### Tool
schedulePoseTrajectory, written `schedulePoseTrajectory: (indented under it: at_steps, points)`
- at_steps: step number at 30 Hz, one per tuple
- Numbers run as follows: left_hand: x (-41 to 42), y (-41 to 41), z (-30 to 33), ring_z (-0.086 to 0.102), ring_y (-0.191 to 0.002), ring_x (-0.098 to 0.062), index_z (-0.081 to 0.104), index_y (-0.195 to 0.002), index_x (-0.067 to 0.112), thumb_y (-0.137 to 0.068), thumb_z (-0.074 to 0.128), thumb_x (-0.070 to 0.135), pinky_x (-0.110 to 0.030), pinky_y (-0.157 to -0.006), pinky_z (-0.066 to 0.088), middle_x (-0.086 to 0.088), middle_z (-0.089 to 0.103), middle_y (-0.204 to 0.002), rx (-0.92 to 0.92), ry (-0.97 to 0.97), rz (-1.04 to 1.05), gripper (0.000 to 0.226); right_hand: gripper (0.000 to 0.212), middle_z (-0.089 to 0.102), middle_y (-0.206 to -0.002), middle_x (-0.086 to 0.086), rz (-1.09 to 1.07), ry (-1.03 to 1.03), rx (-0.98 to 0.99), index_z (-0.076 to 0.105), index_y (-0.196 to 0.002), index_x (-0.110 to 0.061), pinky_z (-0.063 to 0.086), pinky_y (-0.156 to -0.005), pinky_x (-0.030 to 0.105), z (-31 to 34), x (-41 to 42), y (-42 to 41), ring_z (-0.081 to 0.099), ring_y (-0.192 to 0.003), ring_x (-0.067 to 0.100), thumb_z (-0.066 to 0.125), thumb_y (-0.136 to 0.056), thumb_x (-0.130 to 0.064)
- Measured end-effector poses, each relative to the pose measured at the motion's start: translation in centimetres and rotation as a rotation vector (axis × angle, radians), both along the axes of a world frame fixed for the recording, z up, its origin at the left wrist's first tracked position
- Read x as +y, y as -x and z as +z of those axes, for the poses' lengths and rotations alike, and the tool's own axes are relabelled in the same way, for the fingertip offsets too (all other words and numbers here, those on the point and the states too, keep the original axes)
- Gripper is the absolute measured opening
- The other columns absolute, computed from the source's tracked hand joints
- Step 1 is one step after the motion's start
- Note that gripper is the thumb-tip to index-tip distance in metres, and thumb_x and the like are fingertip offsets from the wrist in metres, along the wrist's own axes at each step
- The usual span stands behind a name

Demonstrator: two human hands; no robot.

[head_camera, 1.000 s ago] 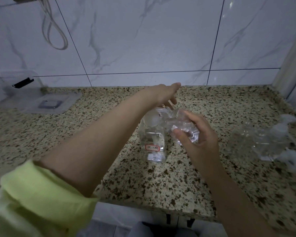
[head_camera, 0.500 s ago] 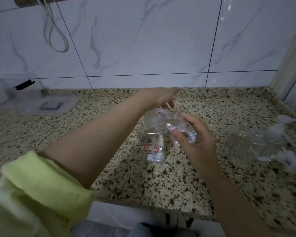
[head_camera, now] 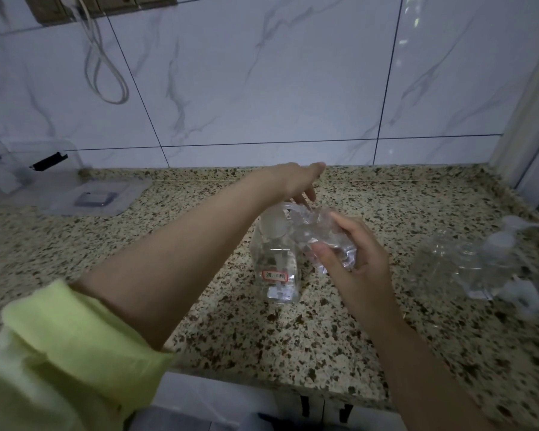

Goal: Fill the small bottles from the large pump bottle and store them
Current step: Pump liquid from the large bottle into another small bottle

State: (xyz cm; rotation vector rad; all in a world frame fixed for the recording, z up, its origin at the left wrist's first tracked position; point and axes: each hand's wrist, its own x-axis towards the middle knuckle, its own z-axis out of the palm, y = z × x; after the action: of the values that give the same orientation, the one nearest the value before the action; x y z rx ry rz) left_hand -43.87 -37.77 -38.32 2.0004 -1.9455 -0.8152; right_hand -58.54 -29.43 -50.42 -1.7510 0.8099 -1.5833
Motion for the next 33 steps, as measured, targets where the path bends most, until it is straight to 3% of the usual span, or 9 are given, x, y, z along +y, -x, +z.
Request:
schedulePoseTrajectory:
  at_steps: [4,7,10,14,17,20,27,30,33]
  points:
    - [0.15,0.03,-0.05,0.057,-0.099,-0.021,0.074,-0.110,0.018,-0.102,0.013,0.061,-0.040,-0.106,0.036,-0.004,0.072,-0.113,-0.004,-0.002,0.004,0.075,0.043,0.065,-0.118,-0.018,0.001,-0.005,0.009,0.059,-0.127,-0.038,0.052,-0.099,0.028,-0.14,0.00,0.02,0.063,-0.116,0.008,0.069,-0.085,-0.045]
    - [0.02,-0.10,-0.28,0.065,-0.099,-0.022,0.073,-0.103,0.017,-0.102,0.018,0.060,-0.045,-0.107,0.041,0.002,0.074,-0.090,0.070,0.026,0.020,0.070,0.043,0.066,-0.118,-0.016,0.001,0.008,0.001,0.059,-0.127,-0.035,0.052,-0.098,0.026,-0.12,-0.10,-0.10,0.064,-0.114,0.009,0.070,-0.085,-0.043]
    - [-0.08,-0.09,-0.28,0.065,-0.100,-0.023,0.074,-0.101,0.017,-0.102,0.019,0.060,-0.044,-0.107,0.041,0.004,0.073,-0.083,0.081,0.011,0.026,0.070,0.044,0.066,-0.118,-0.013,0.000,0.007,0.003,0.060,-0.126,-0.031,0.054,-0.097,0.027,-0.18,-0.07,-0.06,0.064,-0.113,0.010,0.070,-0.085,-0.044]
    - [0.10,-0.01,0.15,0.063,-0.102,-0.025,0.073,-0.110,0.014,-0.103,0.019,0.059,-0.041,-0.105,0.041,-0.002,0.075,-0.094,0.103,-0.002,0.023,0.071,0.041,0.066,-0.119,-0.014,-0.011,0.020,-0.010,0.059,-0.125,-0.037,0.054,-0.098,0.036,-0.16,-0.02,-0.12,0.064,-0.115,0.011,0.069,-0.086,-0.042]
    - [0.15,0.05,0.00,0.057,-0.103,-0.024,0.074,-0.111,0.018,-0.102,0.016,0.062,-0.044,-0.107,0.037,-0.004,0.072,-0.112,0.023,-0.019,0.023,0.073,0.044,0.067,-0.120,-0.009,-0.010,0.011,-0.008,0.060,-0.126,-0.032,0.055,-0.097,0.032,-0.23,0.01,-0.10,0.065,-0.114,0.011,0.070,-0.085,-0.042]
    - [0.10,-0.05,-0.12,0.062,-0.097,-0.021,0.073,-0.111,0.016,-0.103,0.017,0.060,-0.038,-0.096,0.042,-0.002,0.074,-0.102,0.085,0.005,0.029,0.072,0.045,0.067,-0.119,-0.007,-0.001,0.004,-0.025,0.061,-0.127,-0.027,0.054,-0.096,0.027,-0.18,0.00,-0.13,0.064,-0.113,0.010,0.070,-0.085,-0.042]
    - [0.08,-0.32,-0.16,0.064,-0.091,-0.018,0.074,-0.107,0.015,-0.103,0.020,0.059,-0.036,-0.083,0.042,-0.003,0.075,-0.099,0.131,0.020,0.053,0.070,0.042,0.067,-0.119,-0.011,-0.012,0.019,-0.035,0.060,-0.125,-0.031,0.054,-0.095,0.024,-0.23,-0.13,0.07,0.065,-0.111,0.007,0.070,-0.085,-0.040]
    - [-0.04,-0.20,0.01,0.064,-0.095,-0.021,0.075,-0.100,0.017,-0.101,0.022,0.061,-0.039,-0.097,0.043,-0.002,0.076,-0.096,0.072,0.035,0.034,0.068,0.044,0.067,-0.119,-0.010,-0.018,0.026,-0.019,0.062,-0.127,-0.027,0.055,-0.097,0.032,-0.35,-0.27,0.10,0.065,-0.112,0.011,0.070,-0.086,-0.040]
    - [-0.01,-0.32,0.33,0.067,-0.099,-0.024,0.073,-0.096,0.017,-0.100,0.024,0.062,-0.043,-0.103,0.044,-0.001,0.077,-0.088,0.114,0.041,0.040,0.067,0.045,0.066,-0.120,-0.014,-0.021,0.025,-0.019,0.061,-0.128,-0.028,0.053,-0.097,0.027,-0.31,-0.26,0.08,0.065,-0.113,0.008,0.070,-0.086,-0.042]
